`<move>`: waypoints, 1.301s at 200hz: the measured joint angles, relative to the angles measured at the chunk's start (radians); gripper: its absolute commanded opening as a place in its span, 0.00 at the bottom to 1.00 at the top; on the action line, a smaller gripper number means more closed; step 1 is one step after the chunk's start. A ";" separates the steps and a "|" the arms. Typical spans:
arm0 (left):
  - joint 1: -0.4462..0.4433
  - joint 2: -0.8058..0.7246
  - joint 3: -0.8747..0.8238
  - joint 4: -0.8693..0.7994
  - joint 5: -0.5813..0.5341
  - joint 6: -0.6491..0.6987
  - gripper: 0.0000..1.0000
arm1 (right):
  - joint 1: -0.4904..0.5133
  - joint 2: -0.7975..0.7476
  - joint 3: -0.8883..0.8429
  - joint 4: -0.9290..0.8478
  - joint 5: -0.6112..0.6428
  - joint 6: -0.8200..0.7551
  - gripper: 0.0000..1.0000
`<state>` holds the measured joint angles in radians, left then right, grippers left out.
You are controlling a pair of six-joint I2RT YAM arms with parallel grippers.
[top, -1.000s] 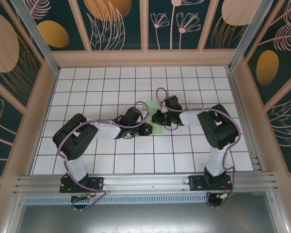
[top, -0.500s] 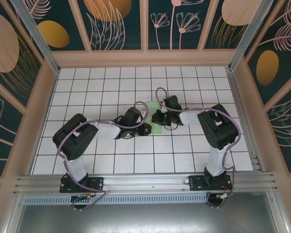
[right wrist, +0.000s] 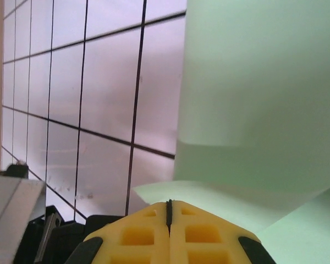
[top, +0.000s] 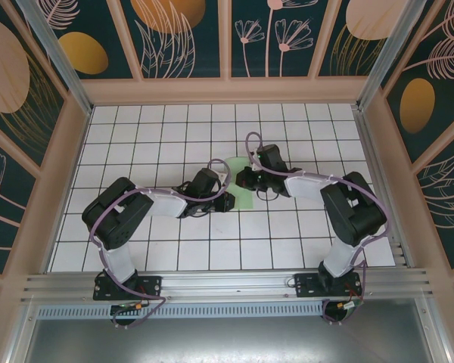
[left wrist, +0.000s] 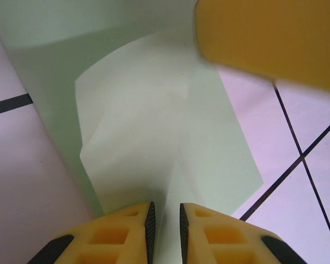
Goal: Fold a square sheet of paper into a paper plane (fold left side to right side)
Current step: Fold the triangle a second time at the center of the table.
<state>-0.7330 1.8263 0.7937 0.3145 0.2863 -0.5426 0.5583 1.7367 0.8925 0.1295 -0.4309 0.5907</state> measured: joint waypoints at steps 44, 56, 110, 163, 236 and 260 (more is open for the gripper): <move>0.000 0.000 -0.001 0.002 0.000 0.000 0.23 | 0.050 0.047 -0.005 0.004 0.015 0.018 0.00; 0.000 0.000 -0.001 0.002 0.000 0.000 0.23 | 0.050 0.064 -0.005 0.002 0.023 0.018 0.00; 0.000 0.000 -0.001 0.002 -0.004 0.003 0.23 | 0.050 0.099 -0.001 -0.013 0.061 0.009 0.00; 0.000 0.000 -0.003 0.003 -0.007 0.003 0.22 | 0.048 0.100 0.010 -0.038 0.080 -0.027 0.00; 0.000 0.001 -0.004 0.005 -0.007 0.003 0.21 | -0.006 0.100 0.011 -0.042 0.072 -0.063 0.00; 0.000 0.002 -0.006 0.011 -0.007 0.003 0.21 | -0.048 0.100 0.011 -0.044 0.068 -0.072 0.00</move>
<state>-0.7330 1.8282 0.7879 0.3256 0.2790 -0.5392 0.5102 1.8362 0.9035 0.0856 -0.3634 0.5190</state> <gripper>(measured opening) 0.214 0.064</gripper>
